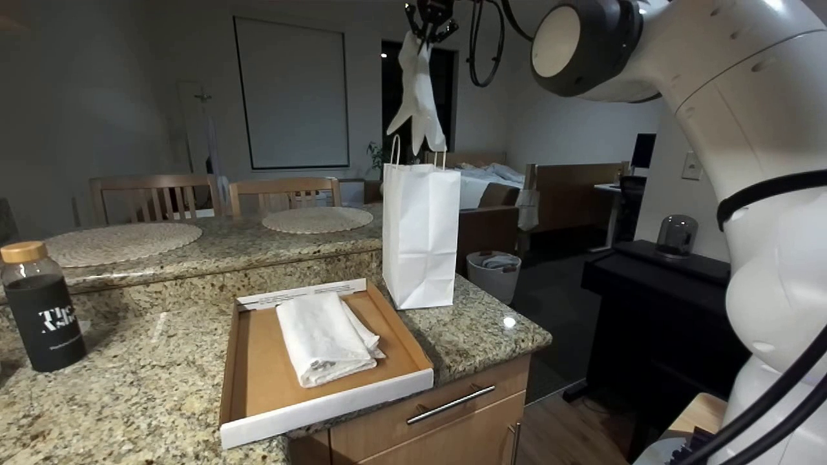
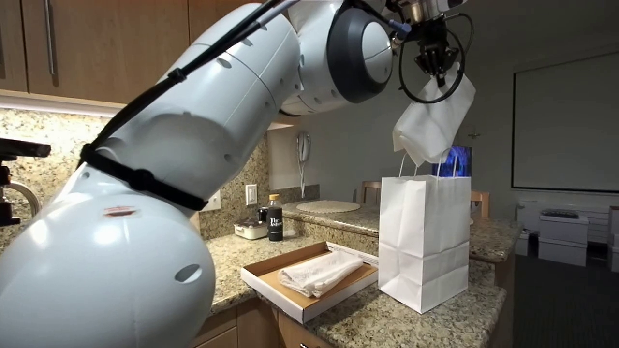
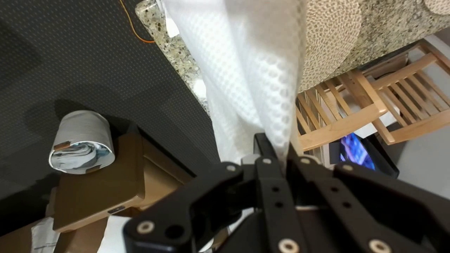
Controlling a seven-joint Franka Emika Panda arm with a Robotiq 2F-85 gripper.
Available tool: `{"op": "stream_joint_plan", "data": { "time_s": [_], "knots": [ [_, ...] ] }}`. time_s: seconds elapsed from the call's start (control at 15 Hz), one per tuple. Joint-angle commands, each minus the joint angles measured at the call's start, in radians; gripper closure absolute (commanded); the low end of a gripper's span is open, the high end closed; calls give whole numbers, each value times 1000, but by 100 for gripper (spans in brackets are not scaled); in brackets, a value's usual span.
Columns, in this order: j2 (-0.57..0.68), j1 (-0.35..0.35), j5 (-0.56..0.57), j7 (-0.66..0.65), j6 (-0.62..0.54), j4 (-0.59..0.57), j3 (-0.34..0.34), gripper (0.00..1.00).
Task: Place one white towel in the white bag
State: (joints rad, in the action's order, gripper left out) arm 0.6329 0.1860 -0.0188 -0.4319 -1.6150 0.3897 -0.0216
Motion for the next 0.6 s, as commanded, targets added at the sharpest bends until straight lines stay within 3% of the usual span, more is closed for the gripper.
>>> {"op": "stream_joint_plan", "data": {
  "time_s": [0.0,0.53],
  "knots": [
    [-26,45,-55,9,2,24,-32,93],
    [-20,82,-63,-40,4,53,-31,93]
  ]
}}
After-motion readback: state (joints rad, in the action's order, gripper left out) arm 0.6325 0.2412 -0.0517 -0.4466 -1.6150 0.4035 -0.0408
